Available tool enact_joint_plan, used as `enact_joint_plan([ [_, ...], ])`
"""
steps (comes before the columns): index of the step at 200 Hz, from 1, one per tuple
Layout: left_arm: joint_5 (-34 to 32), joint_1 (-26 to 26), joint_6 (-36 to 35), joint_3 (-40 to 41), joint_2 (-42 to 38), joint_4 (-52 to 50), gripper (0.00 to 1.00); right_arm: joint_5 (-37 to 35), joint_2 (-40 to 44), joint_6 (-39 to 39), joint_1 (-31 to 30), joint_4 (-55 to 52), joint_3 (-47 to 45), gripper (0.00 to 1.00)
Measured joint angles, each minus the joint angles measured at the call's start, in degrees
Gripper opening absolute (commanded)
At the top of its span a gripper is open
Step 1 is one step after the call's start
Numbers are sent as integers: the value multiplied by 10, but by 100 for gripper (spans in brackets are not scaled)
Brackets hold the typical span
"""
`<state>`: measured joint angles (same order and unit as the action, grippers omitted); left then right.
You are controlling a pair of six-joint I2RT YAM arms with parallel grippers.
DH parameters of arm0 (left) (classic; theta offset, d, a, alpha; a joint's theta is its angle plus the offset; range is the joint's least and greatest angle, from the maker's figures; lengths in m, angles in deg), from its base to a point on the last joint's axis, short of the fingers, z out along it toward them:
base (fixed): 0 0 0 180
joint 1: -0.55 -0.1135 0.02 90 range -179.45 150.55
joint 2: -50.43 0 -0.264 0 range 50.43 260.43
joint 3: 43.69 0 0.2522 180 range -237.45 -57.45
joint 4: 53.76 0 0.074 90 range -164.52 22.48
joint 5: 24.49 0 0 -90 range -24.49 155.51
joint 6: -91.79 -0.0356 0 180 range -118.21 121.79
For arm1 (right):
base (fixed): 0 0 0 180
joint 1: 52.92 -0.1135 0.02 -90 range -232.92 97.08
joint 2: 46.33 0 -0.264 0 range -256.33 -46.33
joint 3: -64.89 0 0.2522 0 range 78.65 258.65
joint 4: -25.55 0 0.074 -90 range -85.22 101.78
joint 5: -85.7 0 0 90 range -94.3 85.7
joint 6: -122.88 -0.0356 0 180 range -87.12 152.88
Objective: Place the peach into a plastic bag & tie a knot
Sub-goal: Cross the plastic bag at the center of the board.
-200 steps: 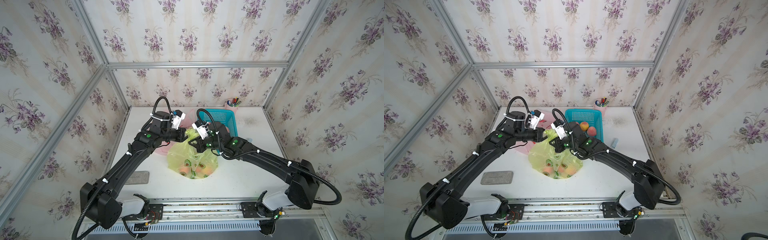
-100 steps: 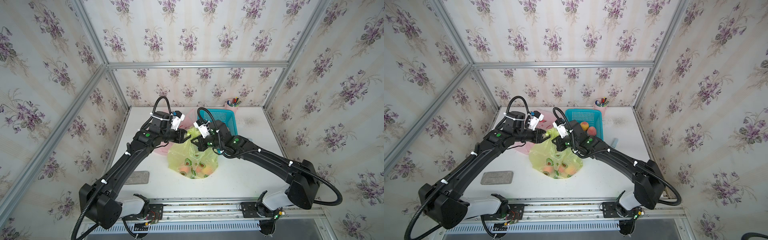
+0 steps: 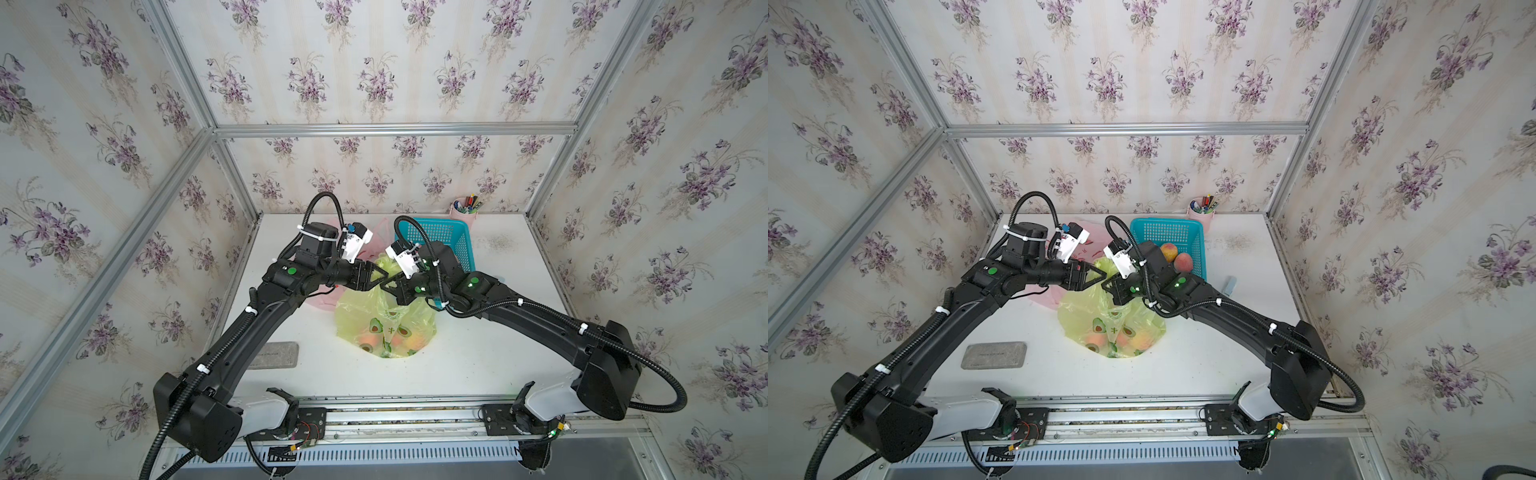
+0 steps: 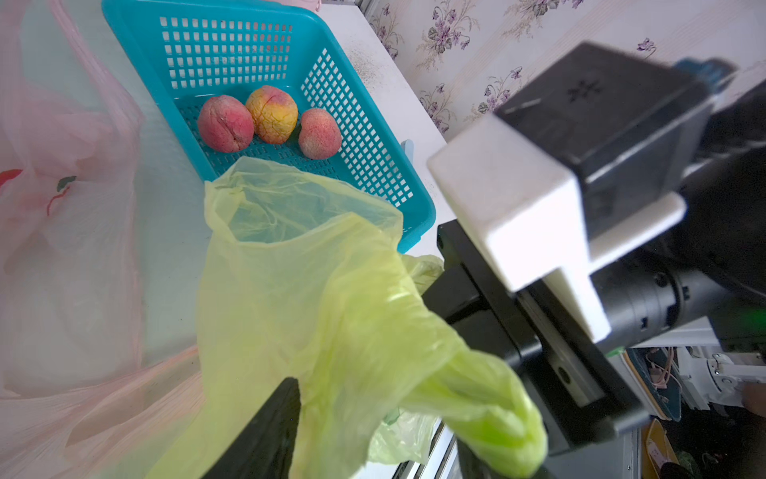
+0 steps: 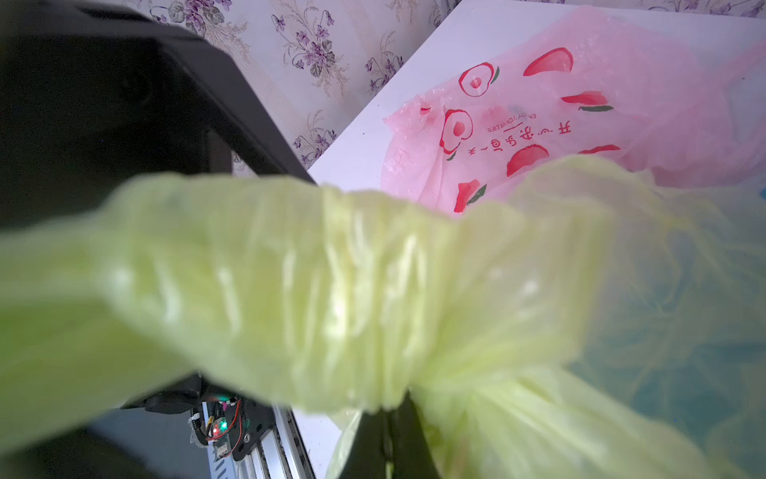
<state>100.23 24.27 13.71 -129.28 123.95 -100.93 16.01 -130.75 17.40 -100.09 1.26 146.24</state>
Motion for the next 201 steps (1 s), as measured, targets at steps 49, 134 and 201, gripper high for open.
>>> enact_joint_plan([
  [49, -7, 3, 3, -10, 12, 0, 49, 14, 0, 0, 0, 0, -2, 0],
  [134, -21, 7, 21, -28, 40, 11, 0, 16, 18, 13, 3, -20, -7, 29],
  [201, 11, 6, -4, -29, 47, 13, 0, 18, 135, 53, 56, -64, -6, 85],
])
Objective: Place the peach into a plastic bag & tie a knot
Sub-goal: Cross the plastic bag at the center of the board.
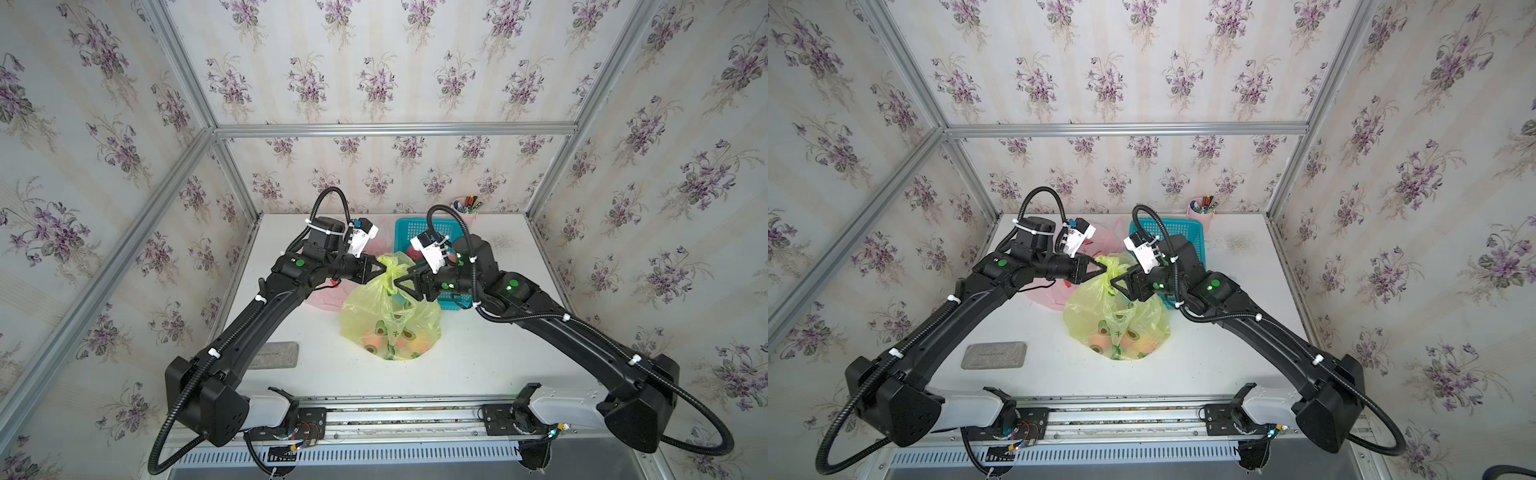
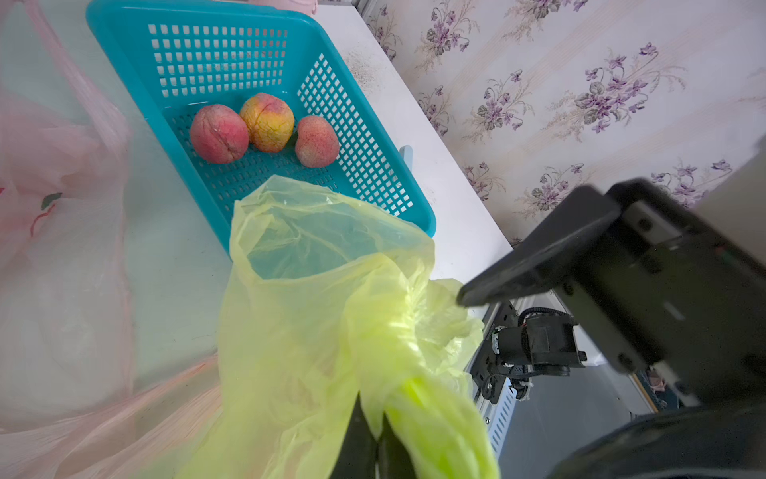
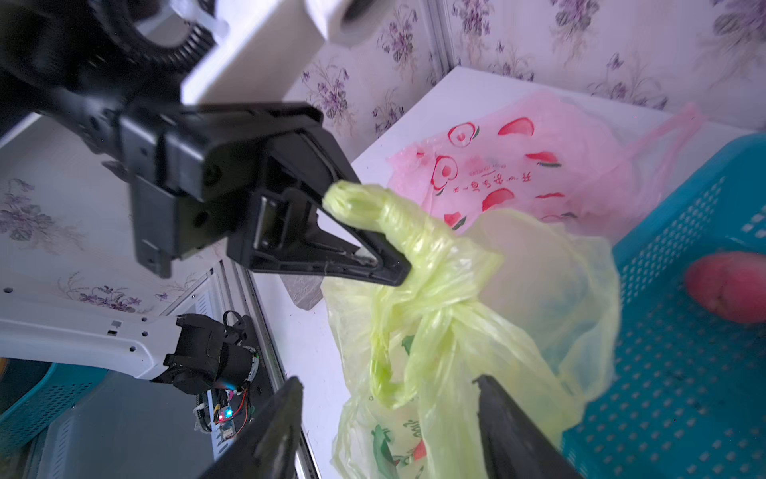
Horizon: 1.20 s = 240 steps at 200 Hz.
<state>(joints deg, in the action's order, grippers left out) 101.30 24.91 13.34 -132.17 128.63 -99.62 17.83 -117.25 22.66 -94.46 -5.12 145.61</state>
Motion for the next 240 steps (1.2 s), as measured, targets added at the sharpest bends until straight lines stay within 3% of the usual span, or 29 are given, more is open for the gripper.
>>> enact_joint_plan([
  [17, 22, 0, -10, -3, 5, 0, 0, 1, 4, 13, 5, -9, 7, 96],
  [37, 48, 0, -21, -9, 6, 0, 0, 13, -9, 31, 9, -14, 20, 100],
  [72, 85, 0, -34, -12, 0, 1, 0, 28, -58, 59, 14, -24, 53, 100],
  [100, 102, 0, -38, -11, -7, 3, 1, 48, -91, 78, 15, -40, 76, 92],
  [162, 108, 0, -39, -10, -4, 3, 3, 85, -104, 98, 15, -77, 76, 61],
  [189, 108, 0, -39, -10, -2, 3, 8, 88, -109, 100, 15, -80, 74, 41],
  [218, 104, 0, -37, -9, -3, 4, 38, 87, -112, 98, 15, -82, 73, 13],
  [240, 97, 0, -35, 7, -13, 8, 60, 80, -112, 92, 16, -81, 70, 8],
])
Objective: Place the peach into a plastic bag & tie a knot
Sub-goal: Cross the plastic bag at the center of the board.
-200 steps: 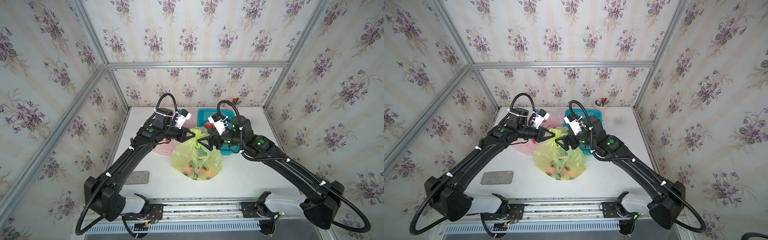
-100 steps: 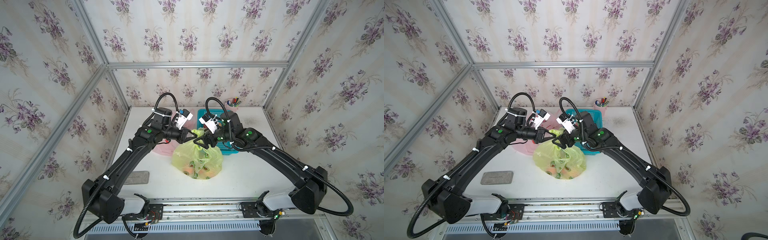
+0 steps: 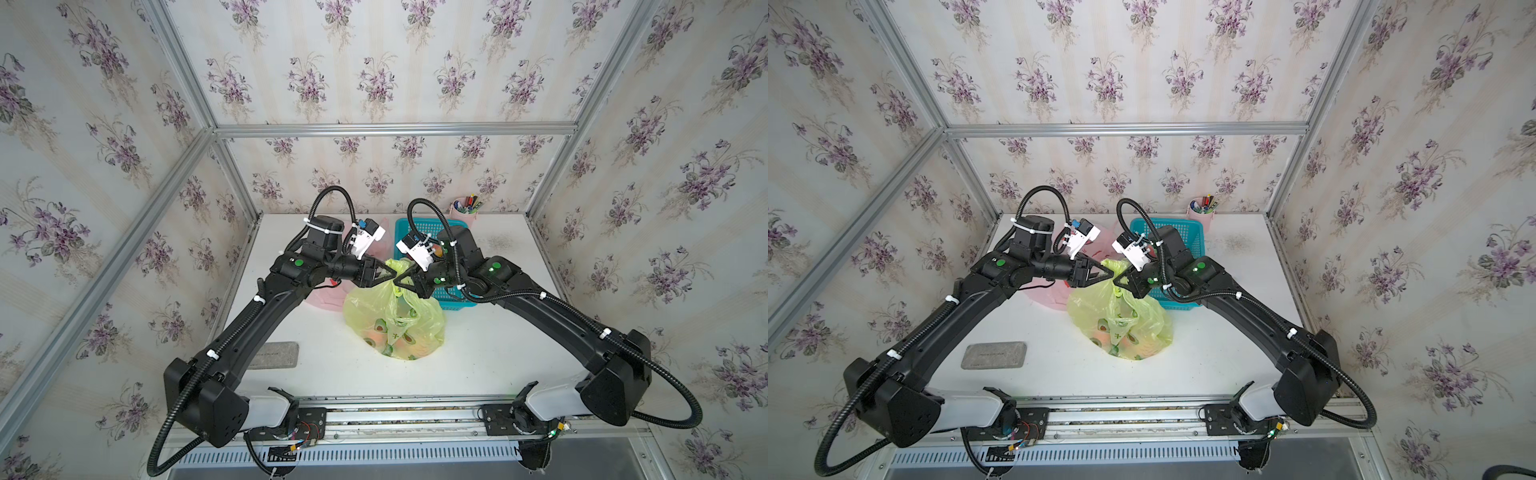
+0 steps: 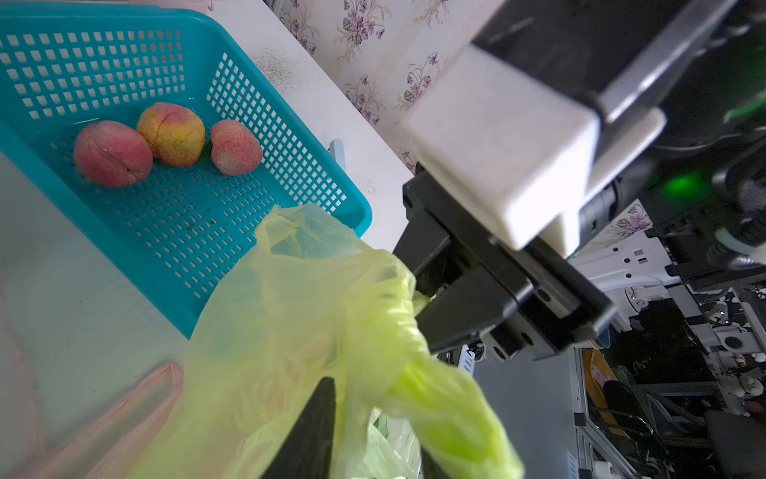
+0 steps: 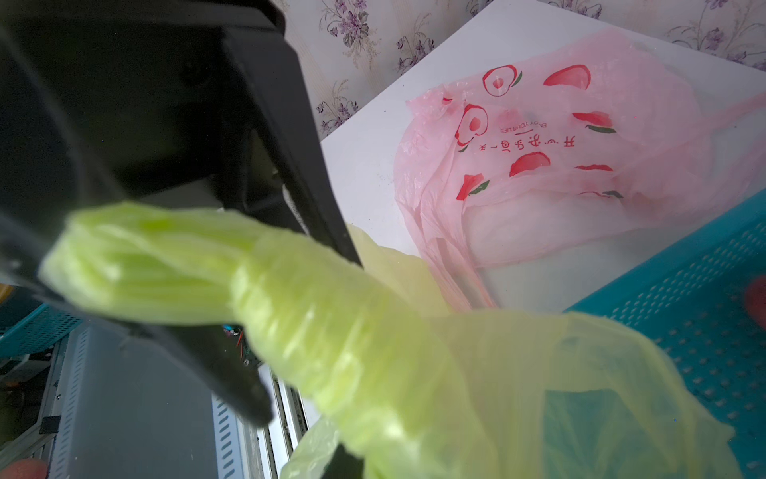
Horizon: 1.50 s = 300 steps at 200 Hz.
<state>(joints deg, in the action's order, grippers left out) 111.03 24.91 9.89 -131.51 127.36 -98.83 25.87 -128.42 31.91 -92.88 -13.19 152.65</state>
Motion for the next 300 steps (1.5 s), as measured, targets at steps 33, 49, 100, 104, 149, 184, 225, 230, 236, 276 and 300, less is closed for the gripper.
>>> enact_joint_plan([
  [33, -21, 0, 0, 44, -22, 0, 65, 0, 4, -6, 10, 10, -12, 3],
  [49, -33, 0, -2, 63, -29, -1, 68, 6, 5, -10, 15, 12, -19, 2],
  [100, -71, 24, -8, 77, -5, 0, 67, 37, 7, -32, 17, 37, -25, 0],
  [104, -75, 26, -9, 77, -3, 0, 65, 40, 7, -33, 17, 38, -25, 0],
  [149, -95, 36, -15, 76, 8, 0, 25, 50, 8, -37, 17, 42, -26, 0],
  [184, -107, 37, -16, 76, 3, 0, 6, 48, 13, -37, 18, 37, -26, 21],
  [225, -122, 38, -16, 68, -13, -4, 4, 34, 17, -35, 18, 28, -30, 29],
  [230, -123, 38, -16, 66, -14, -5, 4, 33, 18, -35, 18, 28, -32, 28],
  [236, -125, 38, -17, 64, -14, -6, 4, 31, 19, -35, 18, 27, -34, 26],
  [276, -128, 37, -20, 56, -14, -10, 4, 11, 22, -32, 18, 21, -41, 13],
  [300, -125, 37, -20, 51, -17, -13, 3, -10, 21, -31, 18, 17, -45, 2],
])
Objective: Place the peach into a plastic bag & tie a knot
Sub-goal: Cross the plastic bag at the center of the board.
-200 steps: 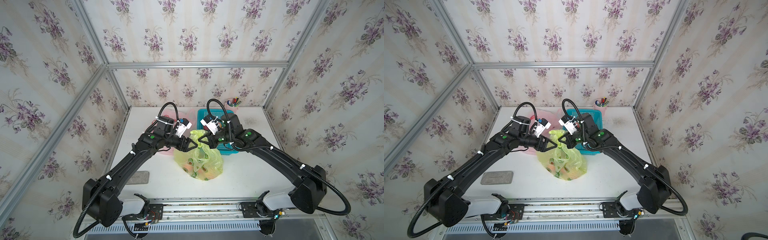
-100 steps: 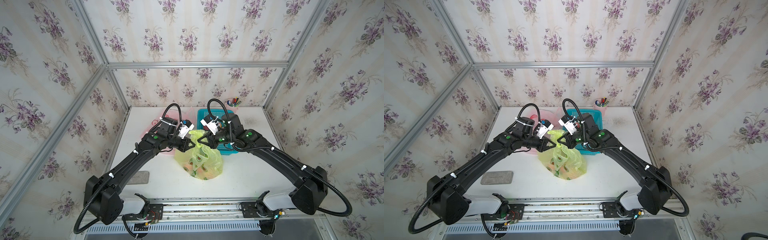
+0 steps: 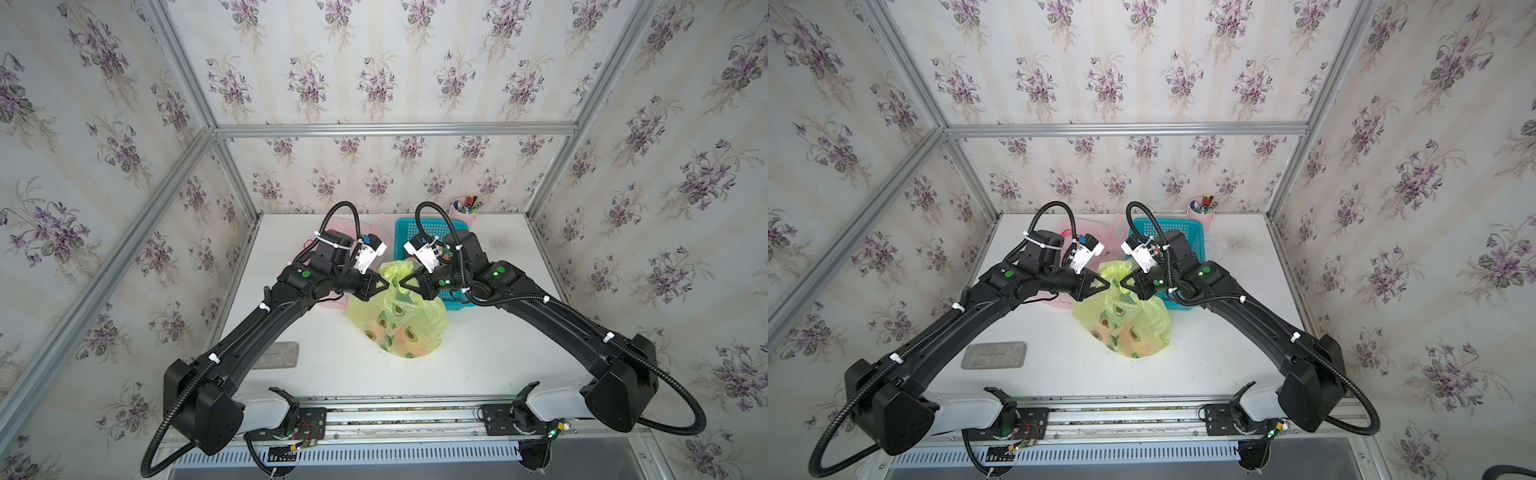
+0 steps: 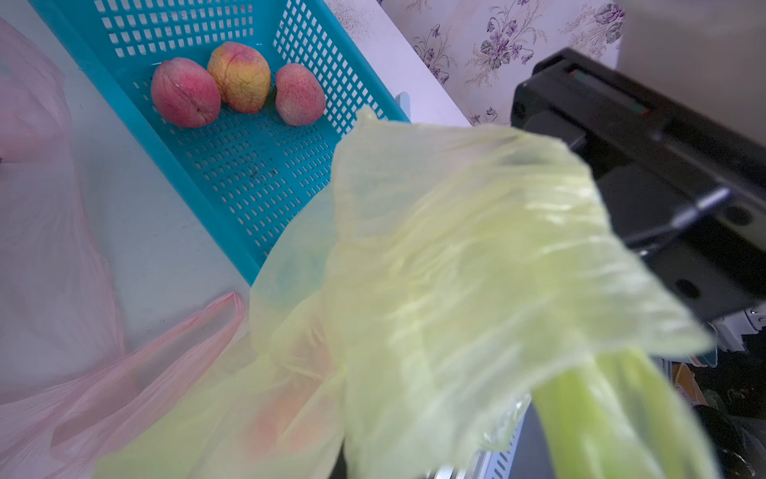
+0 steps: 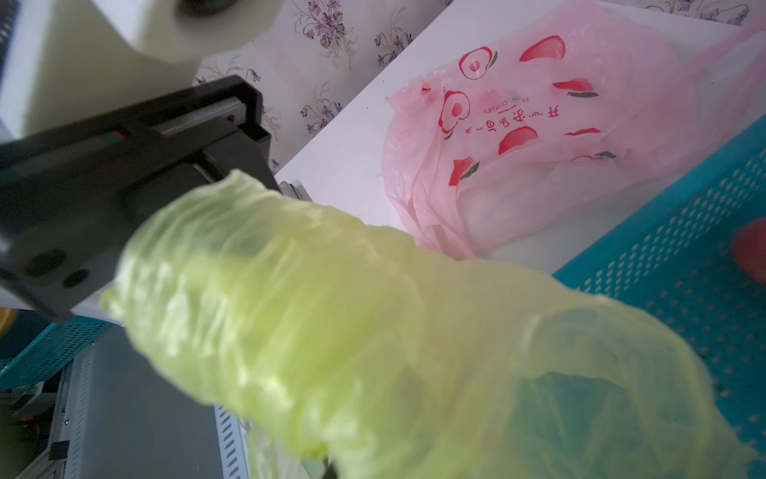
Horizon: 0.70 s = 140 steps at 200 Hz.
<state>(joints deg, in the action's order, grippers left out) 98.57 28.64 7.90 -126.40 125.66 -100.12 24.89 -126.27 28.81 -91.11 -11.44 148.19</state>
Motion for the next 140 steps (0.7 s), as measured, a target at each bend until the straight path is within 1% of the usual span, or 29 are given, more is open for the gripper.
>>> enact_joint_plan([
  [6, 3, 0, 0, 0, -2, 0, 3, -4, -1, 0, 0, 0, 0, 0],
  [75, 45, 10, -3, 8, -9, -7, 3, -76, -3, -19, 0, 24, 15, 0],
  [140, 52, 30, -2, -7, -15, -7, 4, -145, -18, -30, -9, 44, 34, 0],
])
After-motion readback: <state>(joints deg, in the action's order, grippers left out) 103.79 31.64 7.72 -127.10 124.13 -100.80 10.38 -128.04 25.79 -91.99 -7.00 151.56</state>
